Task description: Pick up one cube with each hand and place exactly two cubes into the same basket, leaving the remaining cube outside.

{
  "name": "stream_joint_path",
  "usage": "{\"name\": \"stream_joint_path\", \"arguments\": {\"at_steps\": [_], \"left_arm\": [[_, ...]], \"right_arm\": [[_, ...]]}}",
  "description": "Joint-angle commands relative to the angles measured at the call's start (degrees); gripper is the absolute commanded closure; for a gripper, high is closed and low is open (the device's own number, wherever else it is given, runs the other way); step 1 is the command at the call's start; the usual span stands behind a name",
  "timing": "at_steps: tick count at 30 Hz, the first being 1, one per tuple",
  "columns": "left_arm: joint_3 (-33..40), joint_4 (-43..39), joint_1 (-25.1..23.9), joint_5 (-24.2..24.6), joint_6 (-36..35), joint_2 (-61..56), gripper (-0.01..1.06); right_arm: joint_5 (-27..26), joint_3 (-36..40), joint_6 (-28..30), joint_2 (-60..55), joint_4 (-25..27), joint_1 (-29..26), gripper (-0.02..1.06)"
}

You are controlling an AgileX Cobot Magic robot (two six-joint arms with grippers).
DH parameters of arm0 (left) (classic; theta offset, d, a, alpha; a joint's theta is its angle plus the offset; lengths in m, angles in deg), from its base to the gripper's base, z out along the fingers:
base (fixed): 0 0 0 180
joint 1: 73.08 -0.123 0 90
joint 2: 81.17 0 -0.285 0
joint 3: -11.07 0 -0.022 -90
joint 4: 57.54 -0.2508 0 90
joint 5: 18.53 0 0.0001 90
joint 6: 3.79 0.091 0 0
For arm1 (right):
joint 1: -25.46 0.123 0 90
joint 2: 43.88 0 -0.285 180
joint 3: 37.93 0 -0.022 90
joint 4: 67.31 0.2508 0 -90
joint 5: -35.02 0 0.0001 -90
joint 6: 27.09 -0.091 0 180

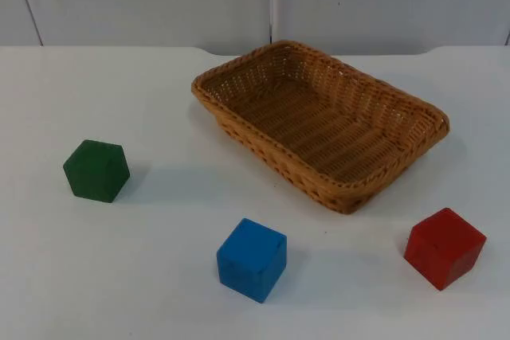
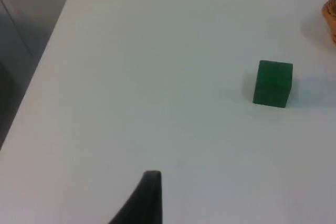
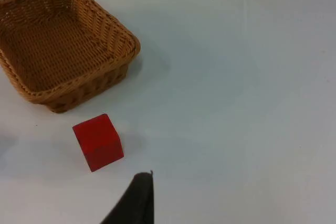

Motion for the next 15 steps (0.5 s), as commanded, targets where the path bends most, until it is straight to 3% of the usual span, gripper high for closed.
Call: {"name": "stream_joint_path", "arguments": {"at_steps": [1,15], "left_arm": [[-0.7,1.5,0.1,-1.0,0.1,-0.3,0.00],[-6.8,2.1,0.1,-3.7,0.1,4.0,0.00]], "right_arm": [[0.1,-1.0,0.2,-0.1,0.6,-0.3,-0.01],[0.2,-9.3,3.5,-12.6,0.5,-0.3,-0.01]]}}
